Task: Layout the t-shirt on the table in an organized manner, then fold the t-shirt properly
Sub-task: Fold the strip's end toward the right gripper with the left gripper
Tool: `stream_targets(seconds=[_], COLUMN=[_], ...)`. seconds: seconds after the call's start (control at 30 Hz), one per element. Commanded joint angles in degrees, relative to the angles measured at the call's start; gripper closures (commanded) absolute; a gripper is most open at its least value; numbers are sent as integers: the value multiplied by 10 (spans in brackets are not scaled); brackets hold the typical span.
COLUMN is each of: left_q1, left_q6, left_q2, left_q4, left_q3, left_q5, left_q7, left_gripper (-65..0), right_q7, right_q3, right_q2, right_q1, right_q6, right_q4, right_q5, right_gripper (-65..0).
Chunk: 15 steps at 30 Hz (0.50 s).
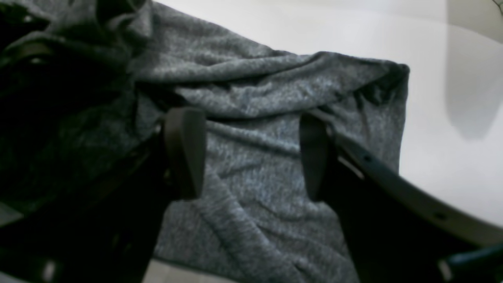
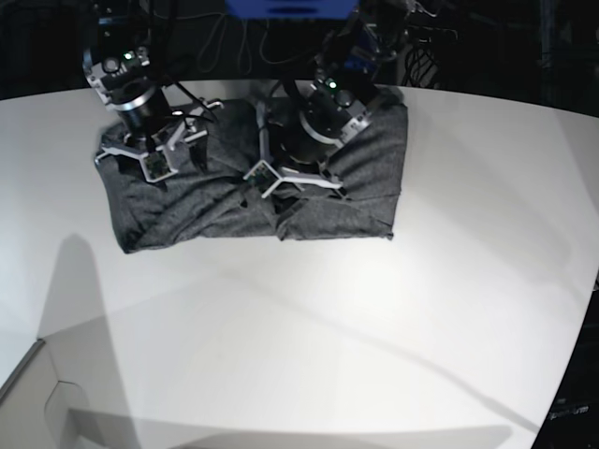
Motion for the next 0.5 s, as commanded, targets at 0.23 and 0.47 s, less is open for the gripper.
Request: stream_targets(seconds=[0.23, 0.47], left_q1=[16, 33], left_q6=[1, 1], left_q2=[6, 20], left_q4=[86, 113], left_q3=[-6, -132], left_q5=[-7, -8], left_q7=[-17, -12], left_gripper=[-293, -252], right_q7=[14, 14], right_q3=[15, 35], right_q2=[0, -1], right_q1=[2, 2], right_q6=[-1, -1], right_q4=[12, 12], right_q5=[4, 4], right_gripper=[-377, -378])
